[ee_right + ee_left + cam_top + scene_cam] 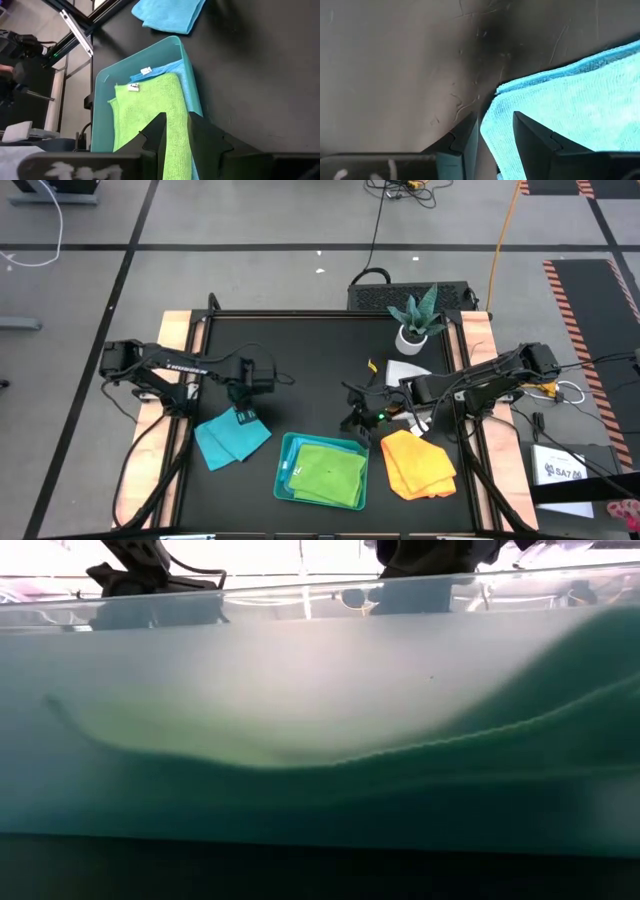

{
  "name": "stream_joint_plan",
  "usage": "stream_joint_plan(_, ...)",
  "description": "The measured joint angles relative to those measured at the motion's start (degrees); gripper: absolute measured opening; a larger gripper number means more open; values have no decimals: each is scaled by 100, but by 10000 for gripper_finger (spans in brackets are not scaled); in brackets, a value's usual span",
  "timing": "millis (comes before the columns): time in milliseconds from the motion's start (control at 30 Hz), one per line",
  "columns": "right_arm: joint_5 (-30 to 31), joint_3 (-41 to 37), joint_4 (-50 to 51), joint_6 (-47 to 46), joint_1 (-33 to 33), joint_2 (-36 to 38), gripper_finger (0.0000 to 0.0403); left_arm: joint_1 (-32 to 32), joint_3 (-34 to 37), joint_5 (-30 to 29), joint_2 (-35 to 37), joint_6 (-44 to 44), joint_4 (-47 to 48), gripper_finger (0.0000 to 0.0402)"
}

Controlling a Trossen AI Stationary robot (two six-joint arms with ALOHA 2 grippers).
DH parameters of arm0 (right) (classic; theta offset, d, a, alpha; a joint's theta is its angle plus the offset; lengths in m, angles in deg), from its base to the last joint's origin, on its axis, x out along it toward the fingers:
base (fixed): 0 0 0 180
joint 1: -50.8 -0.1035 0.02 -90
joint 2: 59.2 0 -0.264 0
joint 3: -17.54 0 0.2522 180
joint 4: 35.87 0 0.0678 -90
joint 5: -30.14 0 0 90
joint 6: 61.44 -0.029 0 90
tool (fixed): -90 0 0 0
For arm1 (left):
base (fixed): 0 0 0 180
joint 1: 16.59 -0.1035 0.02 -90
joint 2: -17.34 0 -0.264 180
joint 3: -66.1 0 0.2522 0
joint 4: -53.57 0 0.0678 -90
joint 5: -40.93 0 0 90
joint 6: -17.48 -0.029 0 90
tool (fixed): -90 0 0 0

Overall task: Fold microfiber towels
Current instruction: Fold the blue microfiber cloth into a quarter

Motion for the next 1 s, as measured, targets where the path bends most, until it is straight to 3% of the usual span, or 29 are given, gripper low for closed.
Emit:
stream_joint_plan(433,9,0,-5,-48,58,0,68,-42,18,25,0,-358,31,126)
stream_joint_plan(600,7,0,-7,-144,58,0,68,-69,487,352,0,-204,-3,126)
stream_joint_plan(733,4,0,-7,-140,58,0,68,-74,807,262,-2,12,-31,126)
stream_joint_plan(1000,4,0,-7,-151,58,0,68,-74,835,258,0,90,-745,126)
